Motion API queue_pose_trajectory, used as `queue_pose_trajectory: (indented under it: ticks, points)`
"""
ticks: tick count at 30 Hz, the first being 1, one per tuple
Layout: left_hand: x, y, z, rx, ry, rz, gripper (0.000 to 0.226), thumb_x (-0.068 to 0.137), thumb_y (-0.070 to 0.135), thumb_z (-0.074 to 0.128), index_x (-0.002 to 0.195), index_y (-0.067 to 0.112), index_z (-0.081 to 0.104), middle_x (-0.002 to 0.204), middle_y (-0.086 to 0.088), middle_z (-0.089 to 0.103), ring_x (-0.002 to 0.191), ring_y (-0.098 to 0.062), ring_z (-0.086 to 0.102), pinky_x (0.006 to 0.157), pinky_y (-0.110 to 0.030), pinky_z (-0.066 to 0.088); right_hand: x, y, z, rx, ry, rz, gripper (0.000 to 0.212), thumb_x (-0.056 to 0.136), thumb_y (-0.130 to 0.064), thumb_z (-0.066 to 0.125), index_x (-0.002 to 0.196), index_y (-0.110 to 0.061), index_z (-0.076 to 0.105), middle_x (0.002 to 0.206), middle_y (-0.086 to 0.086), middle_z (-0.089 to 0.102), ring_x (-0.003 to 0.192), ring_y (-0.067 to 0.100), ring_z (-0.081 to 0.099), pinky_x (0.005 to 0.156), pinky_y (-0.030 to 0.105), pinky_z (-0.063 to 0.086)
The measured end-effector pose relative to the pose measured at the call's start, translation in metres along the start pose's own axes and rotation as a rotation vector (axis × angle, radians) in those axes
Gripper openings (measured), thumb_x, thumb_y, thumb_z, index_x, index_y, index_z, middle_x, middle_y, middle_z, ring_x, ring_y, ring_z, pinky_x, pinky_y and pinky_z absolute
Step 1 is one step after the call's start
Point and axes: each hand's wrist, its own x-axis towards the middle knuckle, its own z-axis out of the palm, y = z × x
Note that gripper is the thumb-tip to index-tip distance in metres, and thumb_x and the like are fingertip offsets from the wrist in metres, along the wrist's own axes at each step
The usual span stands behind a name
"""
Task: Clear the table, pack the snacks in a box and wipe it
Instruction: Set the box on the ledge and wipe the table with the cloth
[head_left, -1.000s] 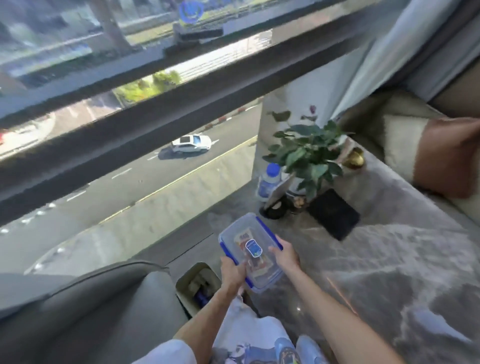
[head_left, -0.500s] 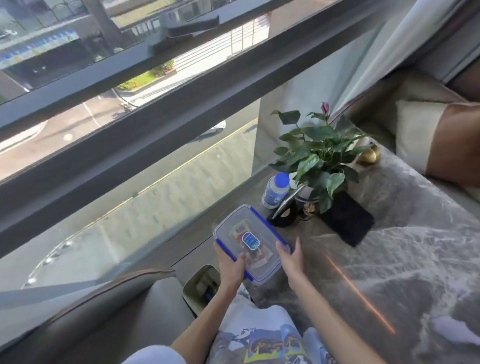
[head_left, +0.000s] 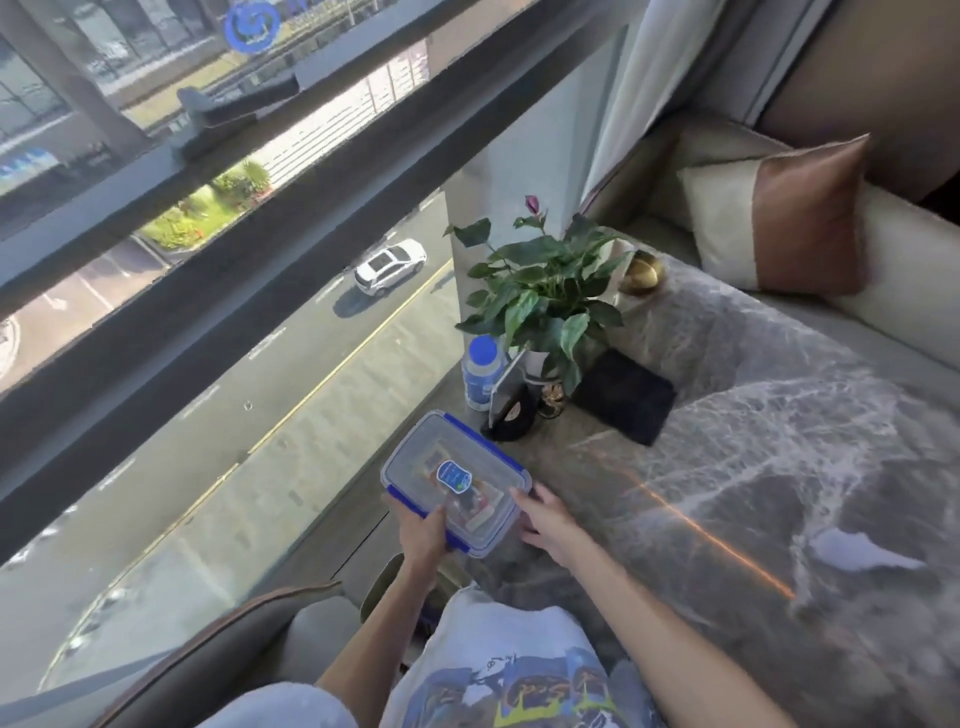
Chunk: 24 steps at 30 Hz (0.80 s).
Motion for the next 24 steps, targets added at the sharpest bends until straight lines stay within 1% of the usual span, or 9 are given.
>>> queue_pose_trajectory:
  ticks: [1, 3, 5, 7, 10, 13, 17, 21, 24]
  points:
    - [-0.003, 0.001, 0.003, 0.012, 0.040, -0.001, 0.077, 0.087, 0.024, 0.061, 0.146, 0.027, 0.011, 0.135, -0.012, 0.052, 0.117, -0.034, 0.057, 0.098, -0.058, 0.049, -0.004, 0.000, -0.008, -0.032, 0.008, -0.017, 0.064, 0.093, -0.033, 0.059, 0.149, -0.023, 0.029, 0.145, 0.006, 0.047, 0.131, 0.026, 0.048, 0.105, 0.046, 0.043]
    - [-0.013, 0.007, 0.010, 0.146, 0.185, 0.055, 0.082, 0.088, 0.029, 0.058, 0.150, 0.023, 0.005, 0.147, -0.017, 0.040, 0.134, -0.036, 0.042, 0.113, -0.055, 0.033, -0.014, 0.002, -0.029, -0.079, 0.036, -0.078, 0.061, 0.094, -0.035, 0.057, 0.148, -0.021, 0.032, 0.145, 0.005, 0.047, 0.129, 0.025, 0.048, 0.107, 0.045, 0.041]
    - [-0.030, 0.015, 0.023, 0.384, 0.330, 0.188, 0.074, 0.089, 0.029, 0.055, 0.148, 0.017, 0.012, 0.151, -0.019, 0.034, 0.139, -0.038, 0.033, 0.117, -0.055, 0.025, -0.028, 0.007, -0.058, -0.134, 0.085, -0.133, 0.049, 0.095, -0.036, 0.056, 0.139, -0.018, 0.047, 0.134, 0.005, 0.057, 0.108, 0.019, 0.059, 0.091, 0.035, 0.051]
    - [-0.047, 0.020, 0.042, 0.593, 0.396, 0.375, 0.061, 0.086, 0.022, 0.055, 0.140, 0.007, 0.031, 0.140, -0.020, 0.047, 0.130, -0.038, 0.043, 0.110, -0.054, 0.036, -0.040, 0.014, -0.092, -0.170, 0.147, -0.165, 0.037, 0.095, -0.033, 0.056, 0.126, -0.015, 0.057, 0.115, 0.006, 0.065, 0.085, 0.014, 0.061, 0.067, 0.024, 0.051]
    - [-0.063, 0.023, 0.085, 0.791, 0.264, 0.612, 0.040, 0.091, 0.024, 0.051, 0.129, 0.011, 0.051, 0.130, -0.012, 0.056, 0.123, -0.031, 0.047, 0.104, -0.045, 0.039, -0.049, 0.016, -0.143, -0.143, 0.269, -0.215, 0.027, 0.095, -0.025, 0.056, 0.114, -0.008, 0.064, 0.089, 0.005, 0.066, 0.072, 0.015, 0.062, 0.059, 0.022, 0.045]
    - [-0.066, 0.027, 0.136, 0.858, 0.060, 0.688, 0.025, 0.095, 0.025, 0.044, 0.111, 0.015, 0.060, 0.113, -0.007, 0.064, 0.108, -0.027, 0.056, 0.091, -0.037, 0.045, -0.047, 0.000, -0.178, -0.137, 0.369, -0.254, 0.021, 0.096, -0.022, 0.055, 0.106, -0.008, 0.066, 0.090, 0.009, 0.067, 0.082, 0.022, 0.064, 0.069, 0.029, 0.047]
    - [-0.043, 0.051, 0.206, 0.881, -0.114, 0.670, 0.021, 0.096, 0.027, 0.042, 0.097, 0.015, 0.060, 0.102, -0.008, 0.067, 0.099, -0.030, 0.061, 0.079, -0.035, 0.045, -0.024, -0.042, -0.202, -0.234, 0.455, -0.291, 0.019, 0.093, -0.019, 0.056, 0.093, -0.008, 0.072, 0.087, 0.013, 0.072, 0.088, 0.029, 0.068, 0.086, 0.040, 0.053]
    - [0.006, 0.080, 0.266, 0.889, -0.222, 0.623, 0.024, 0.094, 0.019, 0.045, 0.102, 0.009, 0.065, 0.103, -0.015, 0.071, 0.101, -0.035, 0.063, 0.083, -0.037, 0.048, 0.008, -0.087, -0.216, -0.289, 0.646, -0.285, 0.022, 0.089, -0.024, 0.062, 0.102, -0.011, 0.074, 0.102, 0.010, 0.075, 0.097, 0.027, 0.069, 0.085, 0.033, 0.053]
    - [0.044, 0.098, 0.297, 0.910, -0.234, 0.546, 0.023, 0.090, 0.011, 0.043, 0.096, 0.005, 0.064, 0.099, -0.020, 0.069, 0.098, -0.039, 0.062, 0.080, -0.040, 0.047, 0.038, -0.108, -0.223, -0.223, 0.747, -0.241, 0.021, 0.087, -0.021, 0.064, 0.102, -0.011, 0.075, 0.104, 0.012, 0.075, 0.097, 0.029, 0.070, 0.084, 0.035, 0.054]
